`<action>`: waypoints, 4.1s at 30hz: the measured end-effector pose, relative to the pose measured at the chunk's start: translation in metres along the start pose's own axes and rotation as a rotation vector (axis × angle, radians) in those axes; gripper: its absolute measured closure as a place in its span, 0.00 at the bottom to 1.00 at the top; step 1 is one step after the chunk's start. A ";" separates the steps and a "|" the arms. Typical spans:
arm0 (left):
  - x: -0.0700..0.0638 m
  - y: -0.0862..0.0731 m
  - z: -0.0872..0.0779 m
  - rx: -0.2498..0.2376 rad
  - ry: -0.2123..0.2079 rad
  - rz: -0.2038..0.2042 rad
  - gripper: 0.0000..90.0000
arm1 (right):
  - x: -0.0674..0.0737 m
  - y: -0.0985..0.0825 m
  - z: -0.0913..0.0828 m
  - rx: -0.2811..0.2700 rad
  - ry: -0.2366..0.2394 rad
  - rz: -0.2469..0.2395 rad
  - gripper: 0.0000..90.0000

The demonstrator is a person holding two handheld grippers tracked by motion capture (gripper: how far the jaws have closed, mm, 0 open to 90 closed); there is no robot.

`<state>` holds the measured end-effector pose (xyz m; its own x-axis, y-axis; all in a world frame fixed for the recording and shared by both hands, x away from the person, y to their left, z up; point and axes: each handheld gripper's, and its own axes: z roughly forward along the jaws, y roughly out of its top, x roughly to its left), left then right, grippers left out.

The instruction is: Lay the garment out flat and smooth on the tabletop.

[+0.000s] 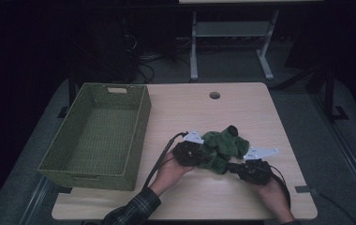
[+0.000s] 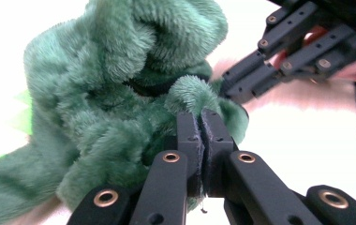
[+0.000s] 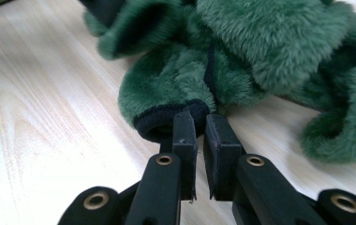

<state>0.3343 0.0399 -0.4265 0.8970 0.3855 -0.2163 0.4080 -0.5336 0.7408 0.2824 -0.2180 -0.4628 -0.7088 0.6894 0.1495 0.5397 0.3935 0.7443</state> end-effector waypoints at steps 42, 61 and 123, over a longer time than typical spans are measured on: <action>0.011 -0.061 -0.035 0.141 0.128 -0.109 0.85 | -0.048 -0.033 -0.052 0.053 -0.106 0.102 0.91; 0.001 0.040 -0.025 -0.029 0.077 0.068 0.55 | -0.059 -0.003 -0.040 -0.018 -0.057 0.118 0.64; 0.050 0.031 -0.042 -0.125 0.213 -0.040 0.99 | -0.064 0.066 -0.032 -0.091 -0.119 0.008 0.96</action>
<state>0.3843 0.0743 -0.3877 0.8193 0.5611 -0.1178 0.4061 -0.4229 0.8101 0.3486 -0.2555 -0.4027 -0.6430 0.7615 0.0816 0.4977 0.3345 0.8002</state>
